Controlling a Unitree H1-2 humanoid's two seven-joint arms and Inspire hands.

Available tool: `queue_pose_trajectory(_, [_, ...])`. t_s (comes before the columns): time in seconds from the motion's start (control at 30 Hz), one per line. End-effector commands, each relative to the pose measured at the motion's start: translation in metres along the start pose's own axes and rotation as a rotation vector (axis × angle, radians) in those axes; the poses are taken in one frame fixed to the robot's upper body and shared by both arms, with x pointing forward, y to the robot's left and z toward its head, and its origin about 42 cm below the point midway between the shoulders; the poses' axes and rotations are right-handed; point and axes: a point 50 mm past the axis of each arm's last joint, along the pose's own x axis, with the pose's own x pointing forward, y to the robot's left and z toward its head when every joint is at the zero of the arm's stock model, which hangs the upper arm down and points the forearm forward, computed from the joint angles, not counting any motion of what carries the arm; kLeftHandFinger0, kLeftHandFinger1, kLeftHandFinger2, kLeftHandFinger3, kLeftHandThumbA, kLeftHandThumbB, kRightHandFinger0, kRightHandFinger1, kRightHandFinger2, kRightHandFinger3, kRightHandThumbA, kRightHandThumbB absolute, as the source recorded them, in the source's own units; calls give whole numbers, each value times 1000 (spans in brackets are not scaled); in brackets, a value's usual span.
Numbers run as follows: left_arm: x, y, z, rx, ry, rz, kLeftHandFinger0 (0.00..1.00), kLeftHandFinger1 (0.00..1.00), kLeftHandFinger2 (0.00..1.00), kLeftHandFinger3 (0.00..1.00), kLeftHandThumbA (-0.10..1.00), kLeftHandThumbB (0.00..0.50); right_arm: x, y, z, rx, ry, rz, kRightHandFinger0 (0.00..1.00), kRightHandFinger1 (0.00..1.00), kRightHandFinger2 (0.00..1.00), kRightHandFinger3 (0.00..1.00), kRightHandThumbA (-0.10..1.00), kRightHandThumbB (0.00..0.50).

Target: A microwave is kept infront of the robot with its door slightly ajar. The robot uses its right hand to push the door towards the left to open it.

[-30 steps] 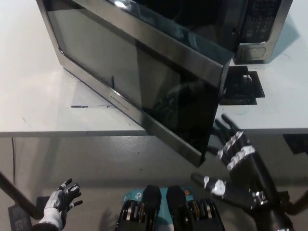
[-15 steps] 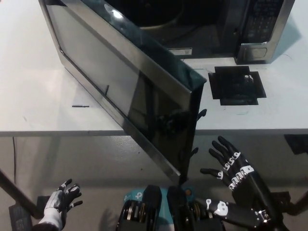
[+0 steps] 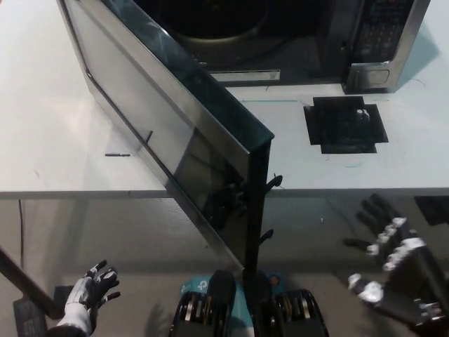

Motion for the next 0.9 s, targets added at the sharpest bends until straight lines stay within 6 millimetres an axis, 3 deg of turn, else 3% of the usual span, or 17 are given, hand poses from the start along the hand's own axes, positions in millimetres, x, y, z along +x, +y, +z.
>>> queue_pose_trajectory(0.0, [4, 4, 13, 6, -54, 18, 811, 821, 870, 919, 389, 125, 0, -52, -1, -51, -83, -211, 659, 861, 916, 994, 687, 185])
queue_pose_trajectory(0.07, [3, 5, 11, 3, -50, 18, 808, 815, 868, 919, 393, 130, -2, -85, -22, -127, -43, -358, 606, 807, 876, 979, 684, 168])
queue_pose_trajectory(0.1, [2, 6, 11, -1, -45, 22, 809, 814, 865, 917, 391, 132, -3, -97, -33, -131, -17, -423, 629, 790, 837, 957, 675, 202])
queue_pose_trajectory(0.13, [2, 5, 10, -3, -43, 21, 809, 813, 864, 916, 390, 133, -3, -99, -34, -134, -17, -431, 630, 788, 834, 955, 674, 203])
queue_pose_trajectory(0.17, [2, 5, 10, -5, -38, 17, 832, 832, 881, 928, 388, 130, -7, -124, -61, -140, 78, -555, 661, 801, 849, 935, 657, 202])
queue_pose_trajectory(0.2, [2, 5, 9, -9, -35, 20, 829, 829, 878, 925, 386, 139, -8, -135, -77, -115, 104, -598, 644, 781, 825, 918, 619, 201])
queue_pose_trajectory(0.23, [2, 4, 9, -10, -35, 19, 828, 829, 877, 924, 386, 139, -8, -136, -76, -117, 103, -598, 644, 780, 824, 917, 618, 201])
queue_pose_trajectory(0.27, [1, 4, 7, -2, -34, 13, 825, 840, 904, 944, 392, 133, -12, -150, -102, -102, 173, -669, 613, 805, 842, 894, 579, 175])
queue_pose_trajectory(0.3, [1, 4, 6, -1, -35, 11, 812, 842, 914, 962, 392, 131, -15, -155, -117, -88, 201, -707, 620, 811, 836, 866, 556, 209])
queue_pose_trajectory(0.37, [0, 3, 5, -5, -34, 10, 810, 850, 921, 969, 389, 135, -17, -161, -131, -88, 224, -740, 603, 782, 801, 849, 527, 230])
queue_pose_trajectory(0.4, [0, 3, 3, 5, -34, 10, 800, 844, 920, 967, 392, 141, -22, -165, -151, -68, 279, -781, 601, 760, 783, 836, 555, 287])
queue_pose_trajectory(0.53, [1, 5, 3, 9, -33, 7, 802, 833, 904, 961, 402, 138, -29, -163, -177, -55, 337, -818, 563, 753, 778, 817, 518, 267])
queue_pose_trajectory(0.63, [4, 5, 7, 6, -36, 15, 813, 829, 907, 970, 397, 141, -24, -159, -181, -48, 339, -820, 549, 741, 766, 805, 533, 278])
queue_pose_trajectory(0.7, [5, 5, 8, -6, -40, 21, 812, 823, 897, 961, 385, 141, -21, -153, -183, -32, 329, -791, 618, 768, 783, 820, 578, 320])
queue_pose_trajectory(0.87, [4, 6, 5, -5, -33, 22, 892, 837, 920, 998, 404, 133, -19, -140, -186, -52, 322, -753, 592, 768, 797, 843, 614, 312])
